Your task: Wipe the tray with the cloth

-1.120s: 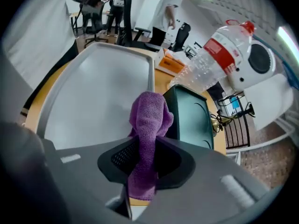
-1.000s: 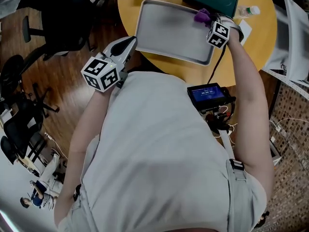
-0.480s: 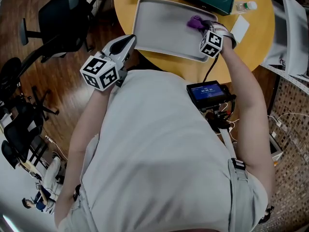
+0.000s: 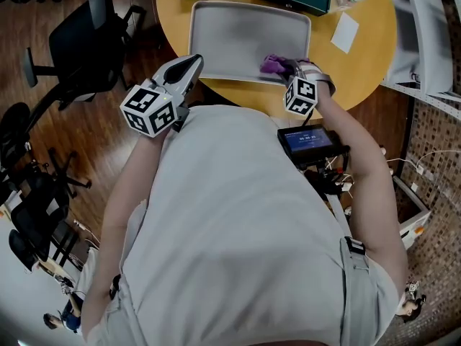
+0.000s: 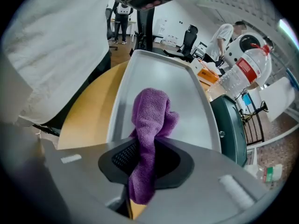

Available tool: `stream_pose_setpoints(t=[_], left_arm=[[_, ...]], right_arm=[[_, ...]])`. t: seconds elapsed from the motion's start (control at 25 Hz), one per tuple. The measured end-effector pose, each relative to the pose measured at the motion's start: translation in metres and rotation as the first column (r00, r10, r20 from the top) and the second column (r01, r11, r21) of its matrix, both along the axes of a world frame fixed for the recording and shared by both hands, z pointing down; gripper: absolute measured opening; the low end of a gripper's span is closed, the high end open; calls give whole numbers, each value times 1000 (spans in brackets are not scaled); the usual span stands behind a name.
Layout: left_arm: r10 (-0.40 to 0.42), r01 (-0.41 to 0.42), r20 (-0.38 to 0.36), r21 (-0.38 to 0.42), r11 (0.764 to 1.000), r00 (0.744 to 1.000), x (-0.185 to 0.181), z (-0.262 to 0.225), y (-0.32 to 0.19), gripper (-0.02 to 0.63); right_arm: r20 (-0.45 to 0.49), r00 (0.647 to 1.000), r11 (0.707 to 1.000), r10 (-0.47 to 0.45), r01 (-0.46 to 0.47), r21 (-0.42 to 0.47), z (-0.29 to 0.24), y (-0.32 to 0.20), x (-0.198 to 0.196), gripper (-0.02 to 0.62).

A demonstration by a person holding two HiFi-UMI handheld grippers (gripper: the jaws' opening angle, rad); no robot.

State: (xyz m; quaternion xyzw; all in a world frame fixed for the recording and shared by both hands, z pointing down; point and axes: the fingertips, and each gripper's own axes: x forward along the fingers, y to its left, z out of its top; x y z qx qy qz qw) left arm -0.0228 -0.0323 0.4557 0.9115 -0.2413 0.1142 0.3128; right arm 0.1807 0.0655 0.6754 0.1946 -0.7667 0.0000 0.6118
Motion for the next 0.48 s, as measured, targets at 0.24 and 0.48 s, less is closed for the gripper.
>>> stream_pose_setpoints(t=[0.24, 0.48], left_arm=[[-1, 1, -12, 1, 1000, 1000, 0, 1, -1, 0], [-18, 18, -14, 3, 1000, 1000, 0, -10, 13, 0]], right_arm=[[9, 999, 998, -51, 51, -22, 1, 25, -12, 72], [-38, 982, 981, -185, 182, -66, -7, 32, -16, 77]])
